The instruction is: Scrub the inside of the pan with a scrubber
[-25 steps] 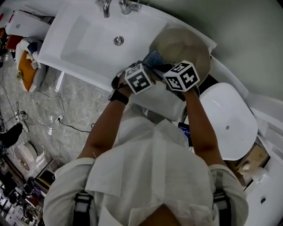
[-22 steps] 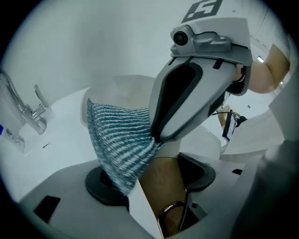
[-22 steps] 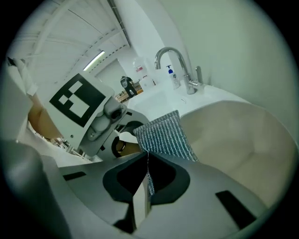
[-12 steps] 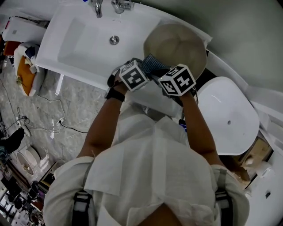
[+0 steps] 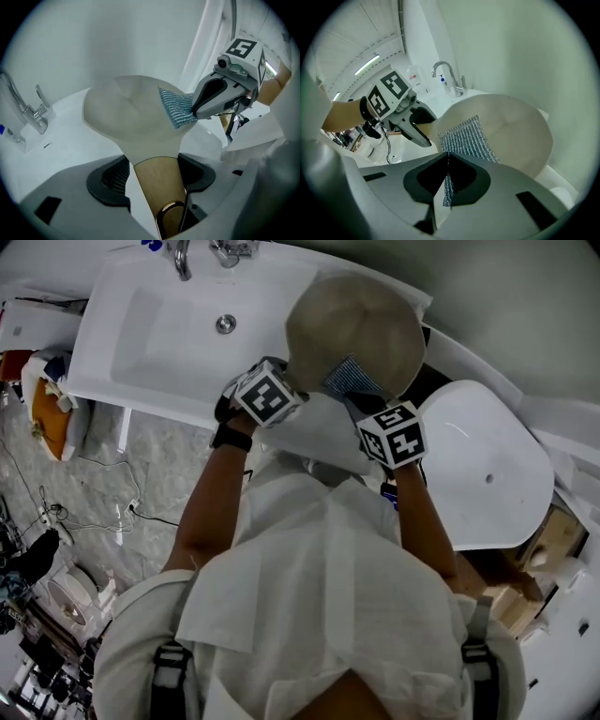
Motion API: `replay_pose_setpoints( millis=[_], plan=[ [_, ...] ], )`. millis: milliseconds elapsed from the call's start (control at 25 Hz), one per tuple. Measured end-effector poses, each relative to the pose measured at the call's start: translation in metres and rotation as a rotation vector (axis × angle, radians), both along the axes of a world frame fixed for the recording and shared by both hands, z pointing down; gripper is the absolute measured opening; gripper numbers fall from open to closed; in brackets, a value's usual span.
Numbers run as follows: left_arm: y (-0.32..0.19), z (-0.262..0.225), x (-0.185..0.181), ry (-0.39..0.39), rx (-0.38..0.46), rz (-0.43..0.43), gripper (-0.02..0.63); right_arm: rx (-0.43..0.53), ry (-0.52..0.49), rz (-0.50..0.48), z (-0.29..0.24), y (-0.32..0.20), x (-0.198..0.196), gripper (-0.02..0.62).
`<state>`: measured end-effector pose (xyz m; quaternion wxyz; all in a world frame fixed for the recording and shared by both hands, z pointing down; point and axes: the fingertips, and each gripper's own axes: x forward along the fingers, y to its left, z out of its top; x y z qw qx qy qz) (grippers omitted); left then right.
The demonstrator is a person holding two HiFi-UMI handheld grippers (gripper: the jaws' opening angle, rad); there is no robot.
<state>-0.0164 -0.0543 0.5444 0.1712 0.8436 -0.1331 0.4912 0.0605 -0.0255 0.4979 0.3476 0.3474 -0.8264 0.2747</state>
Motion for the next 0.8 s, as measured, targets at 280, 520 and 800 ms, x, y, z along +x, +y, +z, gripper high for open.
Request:
replay_pose_setpoints(
  millis=[280,520,800],
  plan=[
    [-0.002,0.001,-0.002,-0.014,0.005,-0.011,0.319,0.038,0.017,0.154,-0.002,0.005,0.035,0.017],
    [-0.003,0.001,-0.001,-0.021,0.008,-0.009,0.318,0.033,-0.060,0.089,-0.004,0.005,-0.018,0.017],
    [0.000,0.002,-0.002,-0.019,0.002,-0.013,0.313,0.048,-0.073,0.061,-0.006,0.002,-0.041,0.017]
  ],
)
